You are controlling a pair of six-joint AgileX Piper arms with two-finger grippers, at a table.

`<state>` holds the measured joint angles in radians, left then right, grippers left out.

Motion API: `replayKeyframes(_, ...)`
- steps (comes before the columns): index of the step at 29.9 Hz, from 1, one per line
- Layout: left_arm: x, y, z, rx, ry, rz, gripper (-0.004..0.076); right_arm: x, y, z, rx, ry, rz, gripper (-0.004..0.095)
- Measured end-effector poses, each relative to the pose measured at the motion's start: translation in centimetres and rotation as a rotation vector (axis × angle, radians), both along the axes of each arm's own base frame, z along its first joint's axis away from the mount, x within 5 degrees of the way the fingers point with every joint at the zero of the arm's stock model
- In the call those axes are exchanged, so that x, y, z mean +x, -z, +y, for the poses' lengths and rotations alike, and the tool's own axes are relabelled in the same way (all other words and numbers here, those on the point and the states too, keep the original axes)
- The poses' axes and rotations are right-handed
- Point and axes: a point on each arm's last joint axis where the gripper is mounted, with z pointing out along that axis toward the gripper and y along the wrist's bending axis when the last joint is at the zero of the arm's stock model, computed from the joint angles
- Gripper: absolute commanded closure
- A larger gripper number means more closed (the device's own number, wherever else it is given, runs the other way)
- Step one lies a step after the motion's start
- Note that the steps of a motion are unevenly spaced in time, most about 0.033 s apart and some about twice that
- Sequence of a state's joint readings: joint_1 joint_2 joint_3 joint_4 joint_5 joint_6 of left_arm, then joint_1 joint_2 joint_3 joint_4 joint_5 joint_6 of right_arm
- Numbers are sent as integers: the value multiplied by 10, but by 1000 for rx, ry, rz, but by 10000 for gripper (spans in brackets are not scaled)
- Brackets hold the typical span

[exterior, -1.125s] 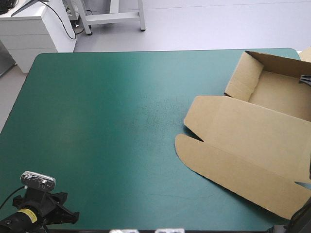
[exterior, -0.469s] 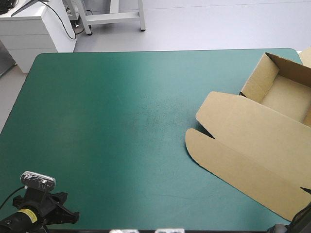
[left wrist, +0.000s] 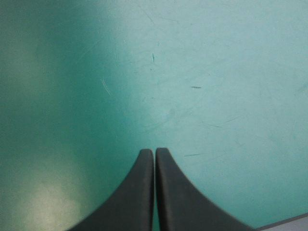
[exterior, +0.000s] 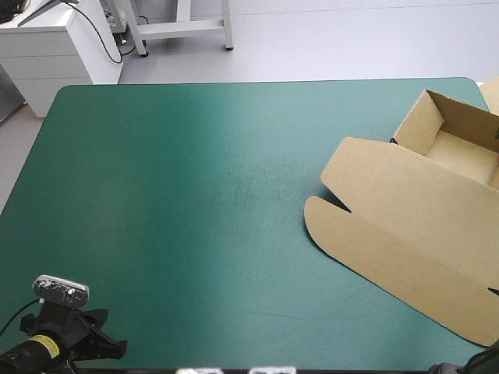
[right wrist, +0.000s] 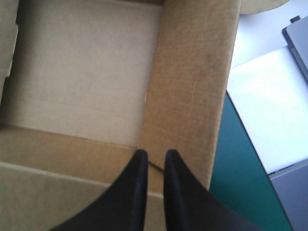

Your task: Fold the box

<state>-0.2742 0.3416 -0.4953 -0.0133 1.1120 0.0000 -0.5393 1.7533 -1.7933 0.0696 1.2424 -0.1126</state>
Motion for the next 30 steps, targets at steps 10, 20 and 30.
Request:
replayKeyframes(10,0,0,0,0,0,0,731,-69,-19,61,88,-100,-72,907)
replayKeyframes(20,0,0,0,0,0,0,731,-152,-39,181,132,-479,-235,907)
replayKeyframes(30,0,0,0,0,0,0,731,-238,12,204,72,-601,-234,910)
